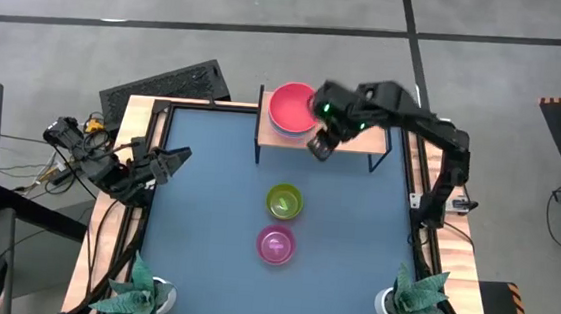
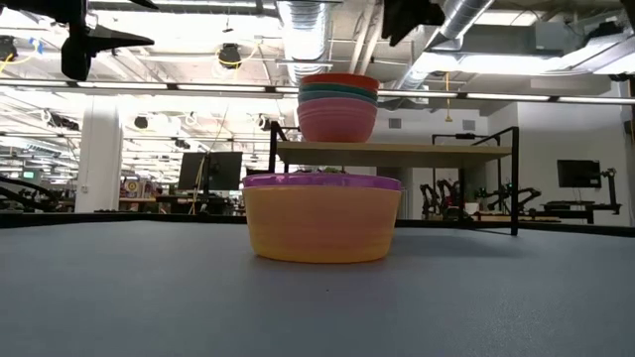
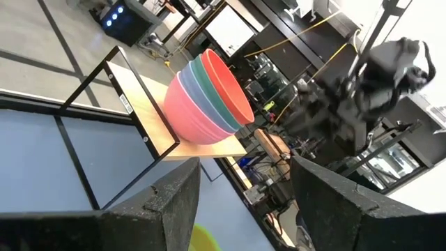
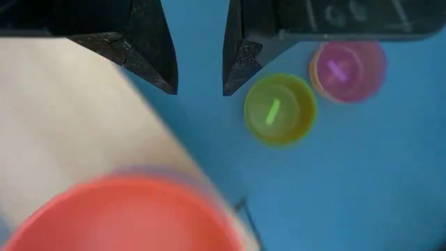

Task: Place and stack bowls onto a shelf
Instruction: Put the small green bowl on the shelf

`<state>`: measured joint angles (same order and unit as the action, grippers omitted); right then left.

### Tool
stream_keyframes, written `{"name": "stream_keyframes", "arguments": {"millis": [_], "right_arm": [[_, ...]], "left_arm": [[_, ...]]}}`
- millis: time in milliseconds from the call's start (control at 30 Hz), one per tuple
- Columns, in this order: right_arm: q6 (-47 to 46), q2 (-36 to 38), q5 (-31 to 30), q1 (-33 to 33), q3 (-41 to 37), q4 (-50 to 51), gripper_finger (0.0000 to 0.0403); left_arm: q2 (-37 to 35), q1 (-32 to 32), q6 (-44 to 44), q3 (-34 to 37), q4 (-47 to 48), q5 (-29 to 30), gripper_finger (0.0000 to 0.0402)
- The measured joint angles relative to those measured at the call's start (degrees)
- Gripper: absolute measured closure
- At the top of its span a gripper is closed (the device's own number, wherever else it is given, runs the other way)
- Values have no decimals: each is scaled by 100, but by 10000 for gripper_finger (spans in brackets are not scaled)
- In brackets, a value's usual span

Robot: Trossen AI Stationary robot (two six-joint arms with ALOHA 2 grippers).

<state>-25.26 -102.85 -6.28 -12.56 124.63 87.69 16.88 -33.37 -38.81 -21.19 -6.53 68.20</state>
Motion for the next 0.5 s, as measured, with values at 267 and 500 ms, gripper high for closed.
{"name": "stream_keyframes", "arguments": {"millis": [267,500], "right_arm": [[-422,-20,60,553,-1645,-1098,262],[-446,-20,78,733,-2920,-2018,262]], "left_arm": [[0,-1,-62,0,34,-2,193],[0,0,-444,0,320,-212,193]]}}
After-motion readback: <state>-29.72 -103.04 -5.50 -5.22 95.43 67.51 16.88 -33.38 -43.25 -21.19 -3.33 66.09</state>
